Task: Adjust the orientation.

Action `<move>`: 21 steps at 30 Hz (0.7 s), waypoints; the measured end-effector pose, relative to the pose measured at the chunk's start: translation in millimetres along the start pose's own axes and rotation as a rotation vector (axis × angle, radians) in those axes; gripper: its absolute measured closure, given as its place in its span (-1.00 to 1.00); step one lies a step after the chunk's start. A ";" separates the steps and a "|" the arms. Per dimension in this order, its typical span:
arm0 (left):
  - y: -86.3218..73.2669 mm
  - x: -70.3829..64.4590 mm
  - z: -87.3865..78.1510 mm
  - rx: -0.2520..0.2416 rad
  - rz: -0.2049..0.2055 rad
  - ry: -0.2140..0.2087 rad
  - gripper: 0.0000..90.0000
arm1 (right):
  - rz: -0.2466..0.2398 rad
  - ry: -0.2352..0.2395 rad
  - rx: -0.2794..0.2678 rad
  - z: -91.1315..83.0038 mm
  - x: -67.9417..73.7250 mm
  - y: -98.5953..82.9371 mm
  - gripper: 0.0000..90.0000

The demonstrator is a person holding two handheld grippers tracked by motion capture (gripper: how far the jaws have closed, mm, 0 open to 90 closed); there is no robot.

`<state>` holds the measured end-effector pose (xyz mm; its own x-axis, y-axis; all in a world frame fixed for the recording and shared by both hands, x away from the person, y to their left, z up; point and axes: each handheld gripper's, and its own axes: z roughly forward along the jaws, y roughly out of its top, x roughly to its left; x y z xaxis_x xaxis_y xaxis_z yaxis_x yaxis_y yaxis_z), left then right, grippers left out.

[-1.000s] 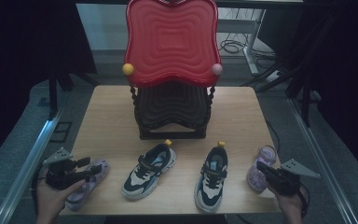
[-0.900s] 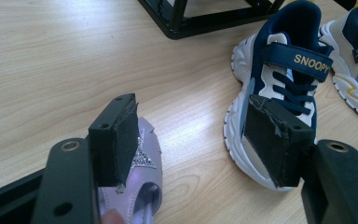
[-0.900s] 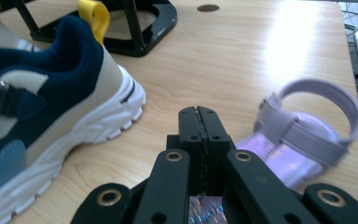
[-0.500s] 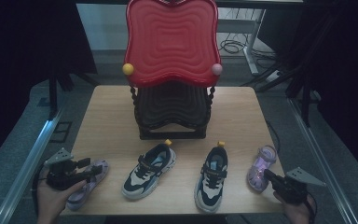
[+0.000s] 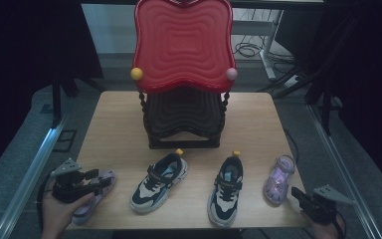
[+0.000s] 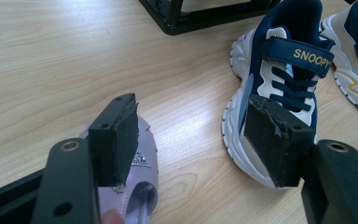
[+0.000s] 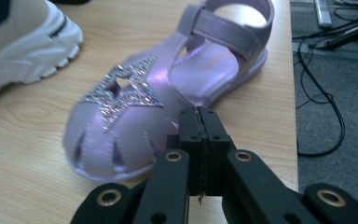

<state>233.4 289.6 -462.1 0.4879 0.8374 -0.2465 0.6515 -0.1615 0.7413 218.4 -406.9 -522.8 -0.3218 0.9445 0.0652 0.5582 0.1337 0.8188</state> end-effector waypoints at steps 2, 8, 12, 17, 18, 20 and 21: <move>-0.1 -0.5 1.0 0.003 0.002 -0.003 -0.21 | -0.006 -0.010 0.015 2.6 -1.0 -0.8 1.00; 0.2 -1.1 0.3 0.001 0.002 -0.002 -0.21 | -0.014 -0.018 0.025 3.0 -2.0 -0.8 1.00; -0.1 -0.9 1.4 0.004 0.002 -0.002 -0.21 | -0.009 -0.010 0.035 3.9 -2.4 -1.3 1.00; -0.1 -1.5 1.5 0.005 0.004 -0.002 -0.21 | -0.050 -0.006 0.052 5.8 5.0 1.7 1.00; -0.2 -1.4 1.5 0.006 0.004 -0.002 -0.21 | -0.057 -0.005 0.055 6.2 7.1 2.6 1.00; -0.4 -1.2 1.6 0.004 0.003 -0.003 -0.21 | -0.074 -0.010 0.058 6.9 10.7 4.1 1.00; -0.5 -1.0 1.5 0.004 0.004 -0.002 -0.21 | -0.081 -0.014 0.060 6.6 11.7 4.7 1.00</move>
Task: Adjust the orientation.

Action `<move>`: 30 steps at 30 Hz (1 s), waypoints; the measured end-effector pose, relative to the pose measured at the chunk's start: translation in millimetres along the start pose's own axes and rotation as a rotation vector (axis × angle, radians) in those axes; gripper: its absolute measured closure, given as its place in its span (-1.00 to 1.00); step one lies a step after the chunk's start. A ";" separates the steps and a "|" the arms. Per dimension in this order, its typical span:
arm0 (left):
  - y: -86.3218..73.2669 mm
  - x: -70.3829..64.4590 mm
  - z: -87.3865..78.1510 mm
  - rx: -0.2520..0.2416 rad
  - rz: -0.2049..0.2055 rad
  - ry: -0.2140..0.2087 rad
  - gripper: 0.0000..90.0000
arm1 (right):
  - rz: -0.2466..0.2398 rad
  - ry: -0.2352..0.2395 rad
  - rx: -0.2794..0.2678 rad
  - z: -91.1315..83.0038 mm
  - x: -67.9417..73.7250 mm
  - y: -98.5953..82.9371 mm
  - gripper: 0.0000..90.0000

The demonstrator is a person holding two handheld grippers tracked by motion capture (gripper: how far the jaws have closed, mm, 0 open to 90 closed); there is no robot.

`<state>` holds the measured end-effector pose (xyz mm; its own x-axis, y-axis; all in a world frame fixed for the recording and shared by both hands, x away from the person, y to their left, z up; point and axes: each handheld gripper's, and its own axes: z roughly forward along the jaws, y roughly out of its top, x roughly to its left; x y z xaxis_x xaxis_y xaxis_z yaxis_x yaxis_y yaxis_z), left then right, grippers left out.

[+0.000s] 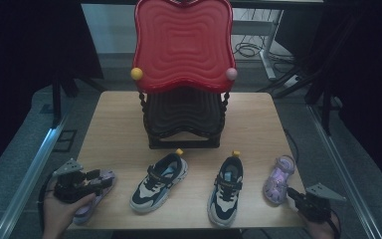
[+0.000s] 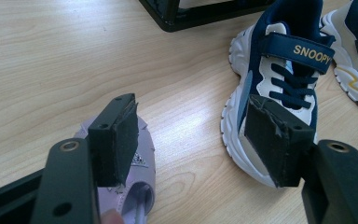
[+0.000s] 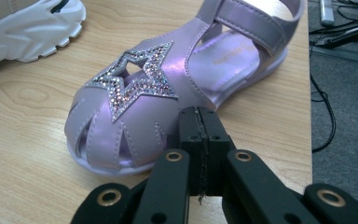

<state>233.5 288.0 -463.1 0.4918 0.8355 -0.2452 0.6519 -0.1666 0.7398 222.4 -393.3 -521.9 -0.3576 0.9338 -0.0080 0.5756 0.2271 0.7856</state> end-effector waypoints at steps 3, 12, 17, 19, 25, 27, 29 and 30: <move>-0.1 0.5 0.3 0.001 -0.001 0.001 -0.21 | -0.015 -0.003 0.004 0.0 1.5 0.6 1.00; -0.8 1.6 0.8 0.005 -0.004 -0.001 -0.21 | -0.020 -0.005 0.007 0.1 3.1 1.4 1.00; -0.9 1.6 1.5 0.007 -0.003 -0.005 -0.21 | -0.017 0.000 0.009 -0.1 2.4 1.1 1.00; -1.0 1.5 2.0 0.009 -0.002 -0.003 -0.21 | -0.016 0.006 0.011 0.0 2.4 1.1 1.00; -1.3 1.6 3.3 0.014 -0.002 -0.003 -0.21 | -0.018 0.019 0.017 -0.2 2.2 1.0 1.00; -1.5 1.6 3.9 0.015 -0.003 -0.003 -0.21 | -0.021 0.026 0.017 -0.2 2.3 1.0 1.00; -1.6 1.6 4.2 0.017 -0.002 -0.003 -0.21 | -0.019 0.031 0.017 -0.1 2.8 1.2 1.00; -1.6 1.6 4.2 0.017 -0.002 -0.004 -0.21 | -0.021 0.031 0.017 0.0 3.1 1.4 1.00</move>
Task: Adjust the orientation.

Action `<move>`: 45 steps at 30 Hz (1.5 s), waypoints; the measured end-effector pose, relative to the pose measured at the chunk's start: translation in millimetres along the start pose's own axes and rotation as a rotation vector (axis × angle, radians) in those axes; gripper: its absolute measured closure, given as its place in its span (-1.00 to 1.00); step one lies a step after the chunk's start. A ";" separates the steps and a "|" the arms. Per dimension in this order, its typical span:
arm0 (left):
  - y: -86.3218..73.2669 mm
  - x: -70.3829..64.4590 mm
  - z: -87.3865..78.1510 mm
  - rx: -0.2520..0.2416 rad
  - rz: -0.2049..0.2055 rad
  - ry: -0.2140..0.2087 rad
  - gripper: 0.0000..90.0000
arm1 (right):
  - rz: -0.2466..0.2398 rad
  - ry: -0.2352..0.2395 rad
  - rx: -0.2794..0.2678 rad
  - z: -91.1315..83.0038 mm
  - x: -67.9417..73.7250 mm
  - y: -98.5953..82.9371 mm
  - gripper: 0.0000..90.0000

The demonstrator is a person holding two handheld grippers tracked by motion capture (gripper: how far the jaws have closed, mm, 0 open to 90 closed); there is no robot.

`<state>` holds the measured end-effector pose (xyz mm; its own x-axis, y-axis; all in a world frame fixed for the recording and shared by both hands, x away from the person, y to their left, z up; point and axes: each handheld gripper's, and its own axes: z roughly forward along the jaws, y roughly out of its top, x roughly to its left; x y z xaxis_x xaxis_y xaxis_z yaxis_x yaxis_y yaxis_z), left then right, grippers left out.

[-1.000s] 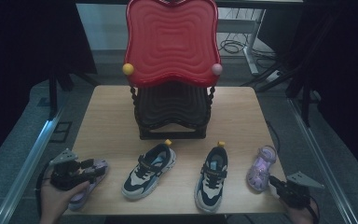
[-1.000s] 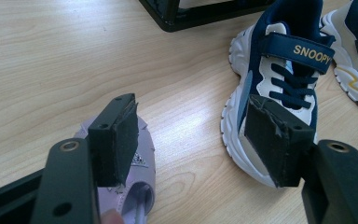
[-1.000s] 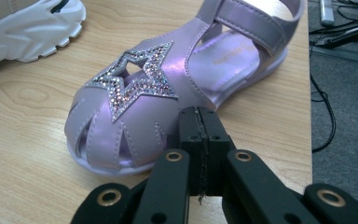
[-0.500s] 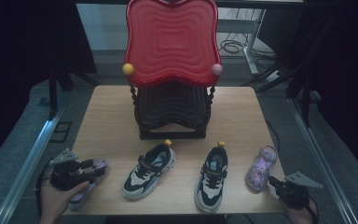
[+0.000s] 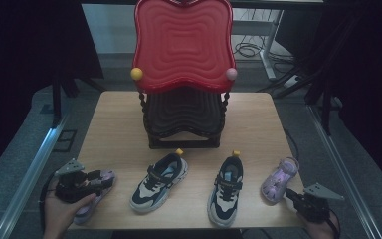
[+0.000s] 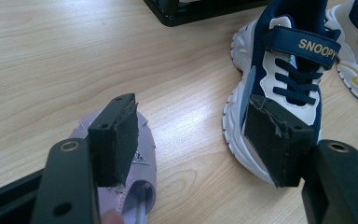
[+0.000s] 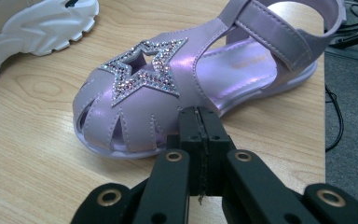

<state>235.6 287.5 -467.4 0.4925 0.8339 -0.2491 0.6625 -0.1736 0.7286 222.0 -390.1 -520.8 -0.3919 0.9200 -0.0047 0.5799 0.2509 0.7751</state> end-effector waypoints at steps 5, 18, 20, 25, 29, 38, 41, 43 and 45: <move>-0.3 0.7 -0.4 0.000 -0.002 0.003 -0.22 | -0.009 0.006 0.003 0.2 1.7 1.0 1.00; -1.4 2.4 1.3 0.010 -0.005 0.002 -0.21 | -0.025 0.013 0.013 0.7 4.0 2.9 1.00; -1.5 2.4 1.5 0.012 -0.004 0.001 -0.22 | -0.026 0.013 0.013 0.7 4.2 3.2 1.00; -1.8 2.4 3.0 0.014 -0.004 -0.002 -0.21 | -0.037 0.022 0.016 1.5 6.4 4.2 1.00; -1.8 2.8 2.9 0.014 -0.004 -0.002 -0.21 | -0.047 0.029 0.015 2.6 8.7 5.5 1.00; -2.1 2.4 4.9 0.024 -0.004 -0.002 -0.21 | -0.063 0.025 0.011 5.5 15.5 8.4 1.00; -2.5 2.8 5.8 0.029 -0.005 -0.002 -0.22 | -0.076 0.021 0.010 7.5 19.5 10.6 1.00; -2.6 3.1 5.7 0.029 -0.006 -0.001 -0.21 | -0.086 0.013 0.010 9.0 22.1 11.6 1.00; -2.7 3.4 5.4 0.024 -0.007 0.000 -0.21 | -0.089 0.006 0.010 9.8 24.2 12.5 1.00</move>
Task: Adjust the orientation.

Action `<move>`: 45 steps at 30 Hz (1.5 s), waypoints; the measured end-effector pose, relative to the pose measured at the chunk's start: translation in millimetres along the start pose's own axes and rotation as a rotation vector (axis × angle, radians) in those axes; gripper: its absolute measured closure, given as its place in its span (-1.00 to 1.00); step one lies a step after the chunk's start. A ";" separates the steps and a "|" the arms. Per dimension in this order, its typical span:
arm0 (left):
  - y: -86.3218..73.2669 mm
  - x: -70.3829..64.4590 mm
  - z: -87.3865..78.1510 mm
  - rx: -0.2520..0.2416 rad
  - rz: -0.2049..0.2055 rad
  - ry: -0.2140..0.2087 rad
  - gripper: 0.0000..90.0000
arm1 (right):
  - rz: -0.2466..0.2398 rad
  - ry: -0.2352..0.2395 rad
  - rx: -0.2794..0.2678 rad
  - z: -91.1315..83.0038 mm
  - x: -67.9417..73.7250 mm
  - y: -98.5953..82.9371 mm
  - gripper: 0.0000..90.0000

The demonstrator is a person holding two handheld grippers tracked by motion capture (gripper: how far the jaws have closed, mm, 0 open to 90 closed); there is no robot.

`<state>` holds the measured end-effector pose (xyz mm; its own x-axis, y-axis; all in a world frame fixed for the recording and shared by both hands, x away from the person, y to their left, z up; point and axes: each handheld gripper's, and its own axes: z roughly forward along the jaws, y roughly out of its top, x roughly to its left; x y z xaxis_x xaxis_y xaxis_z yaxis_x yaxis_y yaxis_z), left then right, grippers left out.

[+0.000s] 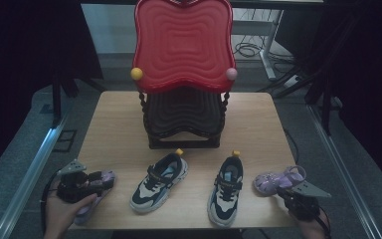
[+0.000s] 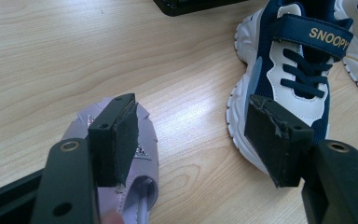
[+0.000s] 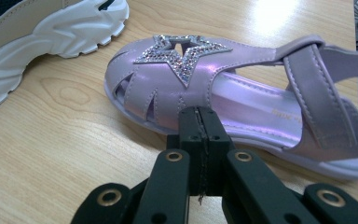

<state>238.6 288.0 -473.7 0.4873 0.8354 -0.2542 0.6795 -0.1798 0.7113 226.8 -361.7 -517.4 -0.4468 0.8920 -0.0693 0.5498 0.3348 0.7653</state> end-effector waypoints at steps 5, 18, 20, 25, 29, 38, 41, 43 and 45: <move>-0.1 1.0 -2.3 -0.016 -0.006 0.011 -0.20 | -0.008 -0.013 0.004 3.1 5.8 3.0 1.00; -0.8 1.7 0.7 0.000 -0.007 0.007 -0.21 | -0.021 -0.065 0.010 10.4 19.3 10.6 1.00; -1.0 1.9 0.6 -0.002 -0.009 0.007 -0.21 | -0.017 -0.066 0.008 11.7 21.0 11.2 1.00; -1.1 2.3 0.1 -0.004 -0.009 0.007 -0.21 | -0.007 -0.073 0.008 14.1 23.6 12.4 1.00; -1.2 2.1 1.0 -0.002 -0.012 0.008 -0.21 | -0.007 -0.074 0.005 15.6 25.1 13.0 1.00; -1.7 3.3 0.9 0.001 -0.013 0.010 -0.21 | 0.009 -0.034 -0.022 9.7 26.5 16.6 1.00; -2.0 3.8 1.1 0.001 -0.016 0.009 -0.21 | 0.020 -0.023 -0.045 3.6 25.1 18.8 1.00; -1.8 4.2 0.1 -0.001 -0.014 0.010 -0.21 | 0.051 -0.018 -0.095 -9.8 16.1 22.4 1.00; -1.4 3.9 -1.8 -0.005 -0.012 0.011 -0.21 | 0.072 -0.039 -0.112 -17.1 5.2 23.2 1.00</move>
<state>238.5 292.4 -474.5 0.4727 0.8433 -0.2557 0.6825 -0.1668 0.7116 225.2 -354.5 -489.0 -0.3800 0.9243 -0.0349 0.4961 0.2355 0.8357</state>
